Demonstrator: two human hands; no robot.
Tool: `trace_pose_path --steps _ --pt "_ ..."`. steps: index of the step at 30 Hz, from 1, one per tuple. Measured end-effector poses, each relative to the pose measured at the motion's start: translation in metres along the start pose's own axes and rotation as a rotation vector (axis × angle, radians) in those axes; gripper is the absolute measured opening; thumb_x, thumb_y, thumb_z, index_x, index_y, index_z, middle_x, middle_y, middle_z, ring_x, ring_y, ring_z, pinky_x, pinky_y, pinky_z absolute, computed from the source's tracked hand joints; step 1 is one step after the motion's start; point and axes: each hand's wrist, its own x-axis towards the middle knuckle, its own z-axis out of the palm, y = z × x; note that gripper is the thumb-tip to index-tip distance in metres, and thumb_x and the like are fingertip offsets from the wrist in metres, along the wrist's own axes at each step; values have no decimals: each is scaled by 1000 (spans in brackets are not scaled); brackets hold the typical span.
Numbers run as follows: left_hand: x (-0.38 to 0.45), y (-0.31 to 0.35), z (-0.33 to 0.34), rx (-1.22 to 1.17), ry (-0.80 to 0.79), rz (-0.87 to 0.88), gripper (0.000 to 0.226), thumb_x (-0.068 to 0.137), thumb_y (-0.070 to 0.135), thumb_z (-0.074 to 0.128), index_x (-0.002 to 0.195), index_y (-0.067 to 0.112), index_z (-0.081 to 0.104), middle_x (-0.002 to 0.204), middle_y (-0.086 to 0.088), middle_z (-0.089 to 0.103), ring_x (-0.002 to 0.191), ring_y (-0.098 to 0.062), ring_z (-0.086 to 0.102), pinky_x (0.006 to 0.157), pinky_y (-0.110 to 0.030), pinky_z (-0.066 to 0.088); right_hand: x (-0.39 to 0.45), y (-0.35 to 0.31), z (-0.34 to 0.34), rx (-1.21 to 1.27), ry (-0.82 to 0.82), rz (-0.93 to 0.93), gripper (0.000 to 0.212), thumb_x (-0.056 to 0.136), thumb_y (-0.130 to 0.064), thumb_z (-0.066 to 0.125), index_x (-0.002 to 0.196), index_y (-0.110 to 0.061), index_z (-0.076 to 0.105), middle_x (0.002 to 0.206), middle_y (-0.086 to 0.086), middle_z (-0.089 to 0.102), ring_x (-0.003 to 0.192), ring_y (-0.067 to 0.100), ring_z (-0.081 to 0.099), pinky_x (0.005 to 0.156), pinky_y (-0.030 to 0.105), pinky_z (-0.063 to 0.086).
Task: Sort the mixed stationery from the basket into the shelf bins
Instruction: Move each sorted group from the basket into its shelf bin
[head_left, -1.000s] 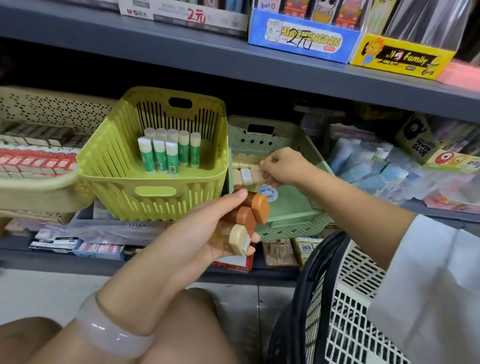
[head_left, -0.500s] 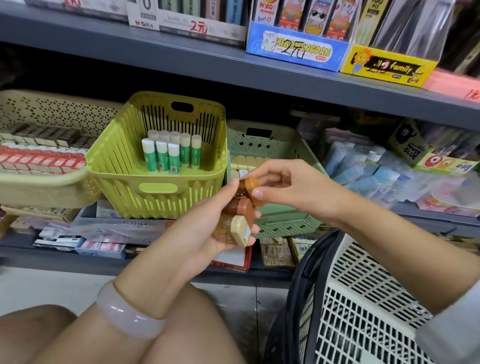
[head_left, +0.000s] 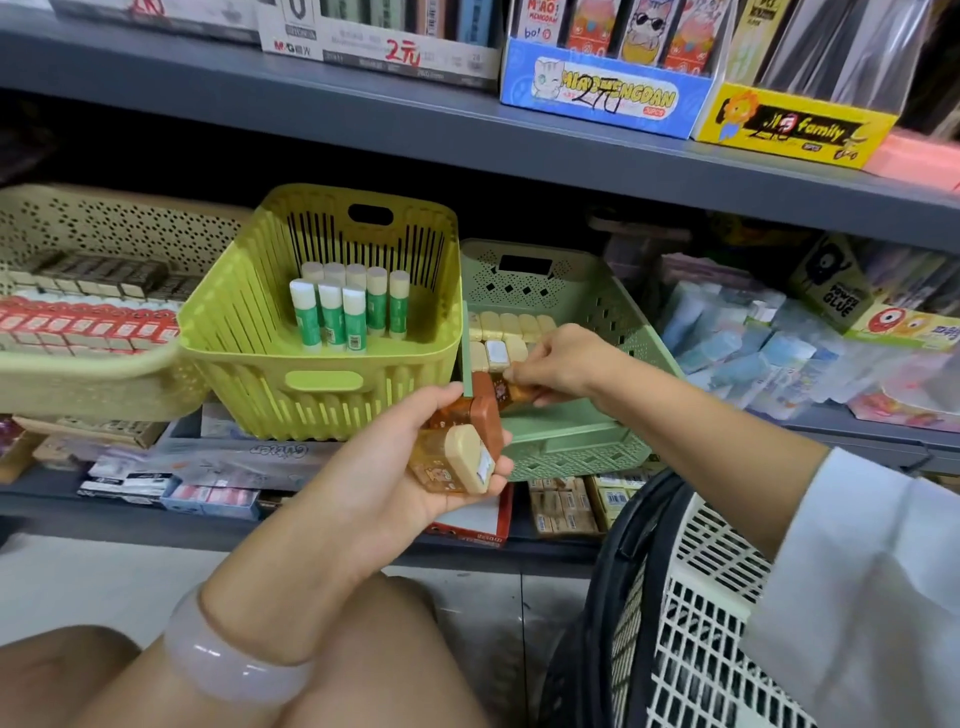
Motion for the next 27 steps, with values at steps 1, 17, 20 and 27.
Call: trace_pose_path --steps 1,17,20,27 --pt "0 0 0 14 8 1 29 88 26 53 96 -1 61 77 -21 69 54 -26 64 46 -28 52 1 -1 2 -8 4 -4 18 84 -19 67 74 -4 63 80 14 65 72 23 61 85 35 55" --pt "0 -3 4 15 4 34 47 92 42 43 85 4 71 76 -19 70 52 -24 63 47 -29 54 -62 -3 -12 235 -266 -520 17 88 -26 59 92 -11 65 83 -1 68 74 11 65 68 19 52" --pt "1 -4 8 19 23 41 44 92 42 43 93 4 65 76 -20 69 52 -25 63 47 -30 54 -72 -5 -9 260 -336 -557 20 82 -19 65 99 -10 63 79 -9 66 68 8 63 68 19 51" --pt "-3 -2 8 -25 8 16 37 88 36 52 97 1 64 79 -21 69 59 -26 66 51 -31 54 -63 -1 -10 375 -216 -496 8 83 -11 66 89 -14 64 69 -5 70 67 7 65 66 18 53"
